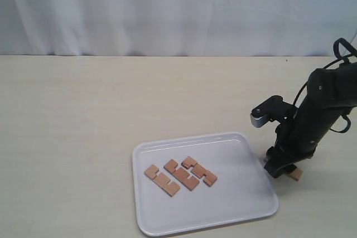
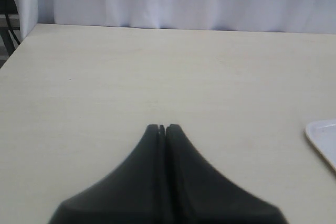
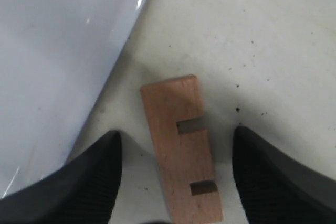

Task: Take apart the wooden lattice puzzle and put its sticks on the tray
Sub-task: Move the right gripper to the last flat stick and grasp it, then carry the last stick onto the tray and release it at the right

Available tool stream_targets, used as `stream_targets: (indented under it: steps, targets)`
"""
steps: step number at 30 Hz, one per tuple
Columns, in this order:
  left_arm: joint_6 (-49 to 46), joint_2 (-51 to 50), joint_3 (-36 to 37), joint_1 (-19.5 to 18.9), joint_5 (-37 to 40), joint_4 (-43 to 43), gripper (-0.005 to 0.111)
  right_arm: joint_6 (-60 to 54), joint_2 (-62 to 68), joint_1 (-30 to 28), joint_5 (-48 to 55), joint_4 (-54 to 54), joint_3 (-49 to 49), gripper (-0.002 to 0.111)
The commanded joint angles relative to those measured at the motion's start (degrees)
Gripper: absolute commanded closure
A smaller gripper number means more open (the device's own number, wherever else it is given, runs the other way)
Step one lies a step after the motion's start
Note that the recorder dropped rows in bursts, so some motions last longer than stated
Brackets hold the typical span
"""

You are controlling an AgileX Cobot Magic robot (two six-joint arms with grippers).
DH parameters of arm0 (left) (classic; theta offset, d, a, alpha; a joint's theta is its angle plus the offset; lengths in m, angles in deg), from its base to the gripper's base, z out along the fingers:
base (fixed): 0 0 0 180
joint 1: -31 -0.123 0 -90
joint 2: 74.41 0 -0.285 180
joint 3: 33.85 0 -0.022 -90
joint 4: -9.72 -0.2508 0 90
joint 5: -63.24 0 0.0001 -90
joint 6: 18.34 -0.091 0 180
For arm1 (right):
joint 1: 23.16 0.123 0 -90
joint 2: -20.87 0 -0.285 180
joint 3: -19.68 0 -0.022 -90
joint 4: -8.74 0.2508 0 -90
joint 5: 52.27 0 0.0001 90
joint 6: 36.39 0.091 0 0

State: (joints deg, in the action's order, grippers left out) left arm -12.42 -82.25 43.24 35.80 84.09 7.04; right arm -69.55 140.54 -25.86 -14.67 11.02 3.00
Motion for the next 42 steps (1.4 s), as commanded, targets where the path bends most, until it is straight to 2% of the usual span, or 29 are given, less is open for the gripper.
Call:
stream_targets:
  steps: [1, 5, 7, 13, 18, 23, 28, 31, 39, 42]
  targets:
    - [0.0, 0.1, 0.1, -0.1, -0.3, -0.3, 0.107, 0.4, 0.2, -0.5, 0.0, -0.8, 0.1, 0.050]
    - [0.0, 0.1, 0.1, -0.1, -0.3, -0.3, 0.107, 0.4, 0.2, -0.5, 0.2, -0.8, 0.1, 0.051]
    - [0.0, 0.1, 0.1, -0.1, -0.3, -0.3, 0.107, 0.4, 0.2, -0.5, 0.6, -0.8, 0.1, 0.057]
    - [0.0, 0.1, 0.1, -0.1, -0.3, -0.3, 0.107, -2.4, 0.2, -0.5, 2.4, -1.4, 0.1, 0.104]
    - [0.0, 0.1, 0.1, -0.1, -0.3, -0.3, 0.107, -1.8, -0.7, -0.5, 4.7, -0.3, 3.4, 0.104]
    - [0.0, 0.1, 0.1, -0.1, -0.2, 0.4, 0.107, 1.1, -4.7, -0.5, 2.3, 1.0, 4.3, 0.104]
    - [0.0, 0.1, 0.1, -0.1, -0.2, 0.3, 0.107, -1.0, -8.7, 0.2, 0.9, 9.7, 4.4, 0.104]
    - [0.0, 0.1, 0.1, -0.1, -0.2, 0.3, 0.107, -1.1, -9.1, 3.6, 1.1, 11.0, 4.4, 0.104]
    - [0.0, 0.1, 0.1, -0.1, -0.2, 0.3, 0.107, 0.2, -7.7, 16.8, -0.2, 10.5, 4.7, 0.104]
    - [0.0, 0.1, 0.1, -0.1, -0.2, 0.3, 0.107, 5.1, -7.4, 19.5, -0.4, 6.7, 5.9, 0.104]
